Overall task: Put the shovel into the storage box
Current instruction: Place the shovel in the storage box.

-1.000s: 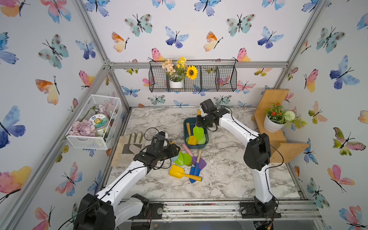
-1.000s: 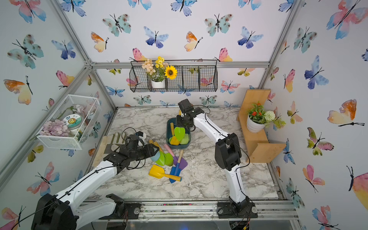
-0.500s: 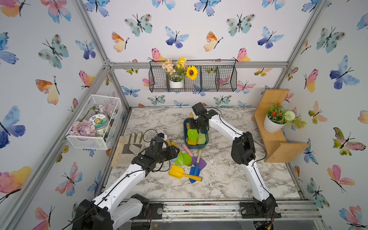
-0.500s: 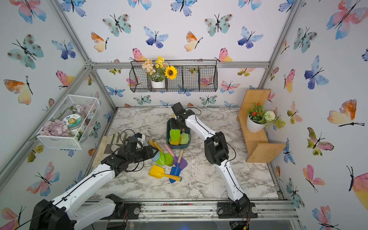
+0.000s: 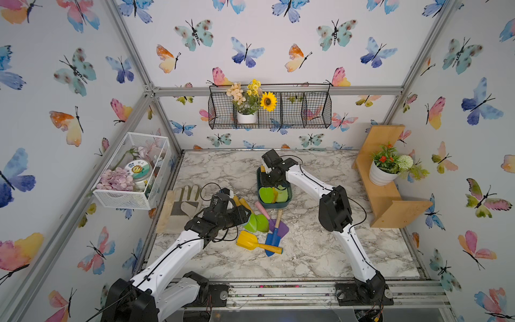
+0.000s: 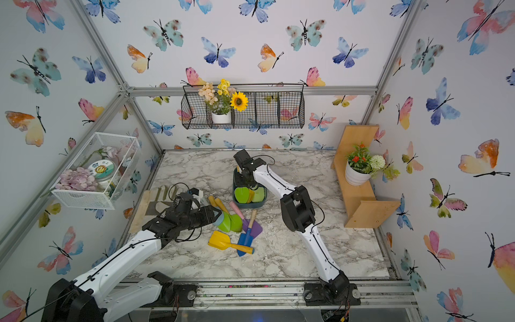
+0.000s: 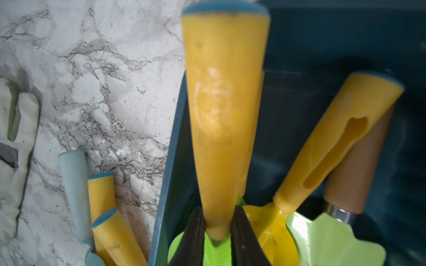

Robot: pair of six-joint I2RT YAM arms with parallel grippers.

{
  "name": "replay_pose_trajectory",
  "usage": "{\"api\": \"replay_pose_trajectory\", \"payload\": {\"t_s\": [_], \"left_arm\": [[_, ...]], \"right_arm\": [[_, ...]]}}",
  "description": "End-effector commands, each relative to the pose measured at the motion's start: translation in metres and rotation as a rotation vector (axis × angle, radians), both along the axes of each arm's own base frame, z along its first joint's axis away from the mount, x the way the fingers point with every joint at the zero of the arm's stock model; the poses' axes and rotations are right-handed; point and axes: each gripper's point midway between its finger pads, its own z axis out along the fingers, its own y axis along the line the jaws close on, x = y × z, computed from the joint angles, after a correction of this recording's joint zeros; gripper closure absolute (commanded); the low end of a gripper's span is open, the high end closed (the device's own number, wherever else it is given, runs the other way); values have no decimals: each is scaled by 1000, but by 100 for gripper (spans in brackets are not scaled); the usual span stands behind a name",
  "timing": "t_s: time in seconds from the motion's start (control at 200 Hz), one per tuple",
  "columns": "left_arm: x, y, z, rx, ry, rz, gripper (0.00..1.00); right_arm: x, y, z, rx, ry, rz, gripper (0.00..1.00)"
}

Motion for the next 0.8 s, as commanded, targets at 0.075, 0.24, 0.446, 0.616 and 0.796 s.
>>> {"api": "replay_pose_trajectory", "payload": {"t_s": [0.075,0.24,0.446,0.616,0.796], "left_arm": [[-4,0,2,-19,4,-5,40],[-5,0,0,-19,10,-2,40],[-5,0,0,-21,10,0,40],[-5,1,0,-20,10,5,40],[-5,3,1,-11,12,13,40]], "right_arm": [[2,-2,-16,-41,2,-2,84],[0,-2,-22,-39,15,-1,82],[-2,-1,-24,-35,26,-3,77],[-1,-5,-10,-39,3,-10,63],[-7,-14,11,-38,-24,-16,61]]}}
